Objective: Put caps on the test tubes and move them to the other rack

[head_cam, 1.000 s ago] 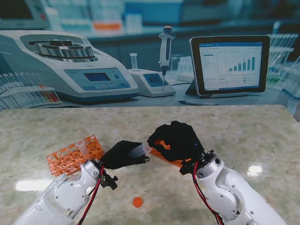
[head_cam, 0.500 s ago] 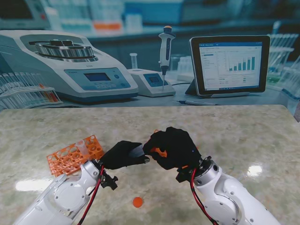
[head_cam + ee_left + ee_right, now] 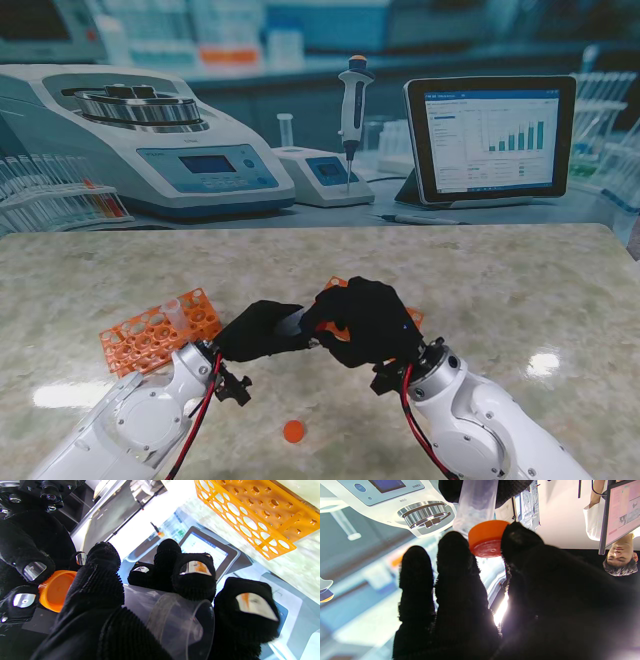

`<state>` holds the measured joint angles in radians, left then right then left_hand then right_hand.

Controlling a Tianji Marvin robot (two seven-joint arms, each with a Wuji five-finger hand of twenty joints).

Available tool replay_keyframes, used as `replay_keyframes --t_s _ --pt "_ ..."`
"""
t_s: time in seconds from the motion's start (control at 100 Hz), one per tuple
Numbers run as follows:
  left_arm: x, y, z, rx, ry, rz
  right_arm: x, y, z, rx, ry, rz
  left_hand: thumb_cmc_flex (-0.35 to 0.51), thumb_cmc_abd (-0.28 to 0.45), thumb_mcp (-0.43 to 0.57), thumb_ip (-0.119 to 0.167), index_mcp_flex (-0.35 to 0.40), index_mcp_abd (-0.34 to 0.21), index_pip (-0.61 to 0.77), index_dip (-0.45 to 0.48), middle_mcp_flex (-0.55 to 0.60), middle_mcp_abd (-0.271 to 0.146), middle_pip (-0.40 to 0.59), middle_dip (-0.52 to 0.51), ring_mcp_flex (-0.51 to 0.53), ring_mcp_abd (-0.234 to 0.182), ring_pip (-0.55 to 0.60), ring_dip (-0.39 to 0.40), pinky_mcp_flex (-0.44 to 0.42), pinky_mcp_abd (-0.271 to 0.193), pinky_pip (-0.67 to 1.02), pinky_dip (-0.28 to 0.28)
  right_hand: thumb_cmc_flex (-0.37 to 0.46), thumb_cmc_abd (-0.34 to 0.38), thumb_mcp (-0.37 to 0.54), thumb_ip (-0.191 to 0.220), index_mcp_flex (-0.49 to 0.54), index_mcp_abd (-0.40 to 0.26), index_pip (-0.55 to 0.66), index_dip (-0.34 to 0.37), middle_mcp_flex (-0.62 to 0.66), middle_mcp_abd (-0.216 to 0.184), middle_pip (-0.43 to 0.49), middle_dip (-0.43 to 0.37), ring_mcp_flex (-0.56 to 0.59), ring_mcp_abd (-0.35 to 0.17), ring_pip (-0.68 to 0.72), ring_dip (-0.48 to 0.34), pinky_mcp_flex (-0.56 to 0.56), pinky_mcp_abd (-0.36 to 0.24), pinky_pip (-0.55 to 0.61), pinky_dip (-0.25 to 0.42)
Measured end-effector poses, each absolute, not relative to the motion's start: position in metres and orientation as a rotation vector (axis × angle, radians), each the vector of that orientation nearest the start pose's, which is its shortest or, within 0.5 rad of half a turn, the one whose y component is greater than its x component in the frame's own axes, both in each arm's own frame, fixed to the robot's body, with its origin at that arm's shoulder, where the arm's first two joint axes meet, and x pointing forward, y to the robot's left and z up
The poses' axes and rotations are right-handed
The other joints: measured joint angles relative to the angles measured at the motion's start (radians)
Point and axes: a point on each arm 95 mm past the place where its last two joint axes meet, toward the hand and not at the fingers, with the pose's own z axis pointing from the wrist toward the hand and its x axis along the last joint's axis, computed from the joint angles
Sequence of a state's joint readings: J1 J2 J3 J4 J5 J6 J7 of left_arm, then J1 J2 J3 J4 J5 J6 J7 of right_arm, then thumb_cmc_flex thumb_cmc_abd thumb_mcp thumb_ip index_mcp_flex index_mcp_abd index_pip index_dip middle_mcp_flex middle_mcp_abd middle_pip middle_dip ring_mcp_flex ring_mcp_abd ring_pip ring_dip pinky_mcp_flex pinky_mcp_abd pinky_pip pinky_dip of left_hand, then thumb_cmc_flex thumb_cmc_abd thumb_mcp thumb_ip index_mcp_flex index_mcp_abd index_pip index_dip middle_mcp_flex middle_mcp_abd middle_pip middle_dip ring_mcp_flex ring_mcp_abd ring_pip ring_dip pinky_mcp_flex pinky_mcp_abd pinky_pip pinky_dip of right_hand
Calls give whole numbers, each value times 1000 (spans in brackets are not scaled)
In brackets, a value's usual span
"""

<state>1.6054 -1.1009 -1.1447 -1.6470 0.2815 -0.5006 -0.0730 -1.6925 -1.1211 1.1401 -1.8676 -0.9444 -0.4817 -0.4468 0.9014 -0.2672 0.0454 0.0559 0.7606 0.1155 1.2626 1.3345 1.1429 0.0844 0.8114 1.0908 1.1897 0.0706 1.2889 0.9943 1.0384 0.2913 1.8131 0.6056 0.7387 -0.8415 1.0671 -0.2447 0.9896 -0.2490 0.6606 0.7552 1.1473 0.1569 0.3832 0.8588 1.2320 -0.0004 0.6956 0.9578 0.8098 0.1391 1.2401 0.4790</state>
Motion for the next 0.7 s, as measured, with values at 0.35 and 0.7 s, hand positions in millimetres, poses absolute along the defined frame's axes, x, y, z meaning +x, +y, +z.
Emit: replay_keyframes --t_s 0.35,0.7 --pt "357 -62 -306 -1483 1406 -2463 316 89 -236 686 1206 2399 0 0 0 0 0 0 0 0 0 0 0 0 0 0 0 0 0 0 0 -1 0 0 0 0 0 0 0 1 0 0 0 0 0 0 0 0 1 0 0 1" --pt "356 -62 -306 -1478 1409 -2469 323 87 -239 711 1195 2399 0 0 0 0 0 0 0 0 0 0 0 0 0 0 -8 0 0 0 -1 -2 0 0 4 0 0 0 2 4 0 1 0 0 0 0 0 0 1 0 0 2"
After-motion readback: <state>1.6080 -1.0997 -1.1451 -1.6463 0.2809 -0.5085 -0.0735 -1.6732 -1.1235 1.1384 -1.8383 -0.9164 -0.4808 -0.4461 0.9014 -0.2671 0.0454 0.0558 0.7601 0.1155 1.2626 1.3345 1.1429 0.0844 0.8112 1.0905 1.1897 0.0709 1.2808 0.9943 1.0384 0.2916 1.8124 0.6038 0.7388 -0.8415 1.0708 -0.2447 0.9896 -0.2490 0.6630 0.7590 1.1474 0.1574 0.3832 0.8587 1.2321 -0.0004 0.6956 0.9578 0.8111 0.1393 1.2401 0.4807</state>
